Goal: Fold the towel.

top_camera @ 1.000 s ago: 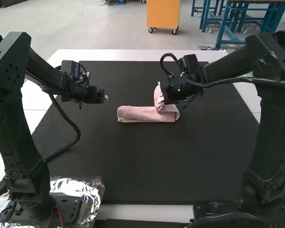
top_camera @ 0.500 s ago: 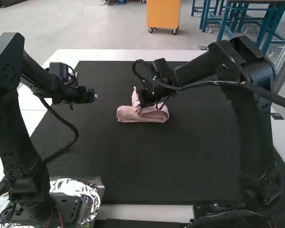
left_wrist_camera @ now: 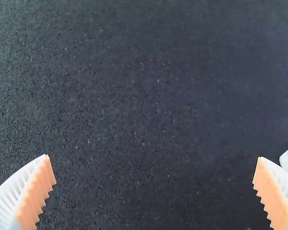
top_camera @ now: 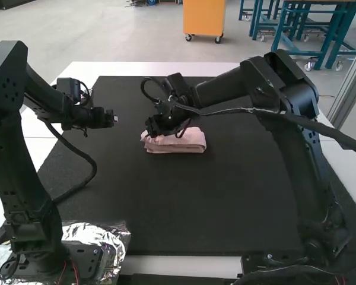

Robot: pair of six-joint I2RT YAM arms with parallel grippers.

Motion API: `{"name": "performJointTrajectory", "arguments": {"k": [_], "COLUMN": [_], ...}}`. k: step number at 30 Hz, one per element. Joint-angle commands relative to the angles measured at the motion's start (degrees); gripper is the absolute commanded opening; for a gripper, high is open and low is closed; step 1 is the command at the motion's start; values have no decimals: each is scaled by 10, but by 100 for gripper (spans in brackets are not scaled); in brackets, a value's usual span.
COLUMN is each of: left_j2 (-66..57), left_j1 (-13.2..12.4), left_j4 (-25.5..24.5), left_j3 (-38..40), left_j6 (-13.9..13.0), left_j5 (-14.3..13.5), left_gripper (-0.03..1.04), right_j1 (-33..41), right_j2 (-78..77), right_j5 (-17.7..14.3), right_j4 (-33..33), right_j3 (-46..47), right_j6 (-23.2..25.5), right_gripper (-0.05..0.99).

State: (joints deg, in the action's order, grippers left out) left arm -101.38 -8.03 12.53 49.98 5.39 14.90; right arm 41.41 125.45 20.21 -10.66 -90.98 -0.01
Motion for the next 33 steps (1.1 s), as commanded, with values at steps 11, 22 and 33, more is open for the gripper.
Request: {"name": "performJointTrajectory", "arguments": {"k": [11,22,33], "left_j2": [19,19,21], "left_j1": [-1,-3,-4], "left_j4": [5,6,6], "left_j3": [3,3,6], "left_j6": [-6,-6,0], "left_j5": [7,11,15], "left_gripper": [97,97,97], "right_j1": [-61,-68,-70], "right_j2": [-84,-12,59], "right_j5": [29,32,32], "right_j4": [110,165,213], "right_j3": [71,97,95], "right_j6": [7,11,12], "right_gripper": [-2,-2,-2]}}
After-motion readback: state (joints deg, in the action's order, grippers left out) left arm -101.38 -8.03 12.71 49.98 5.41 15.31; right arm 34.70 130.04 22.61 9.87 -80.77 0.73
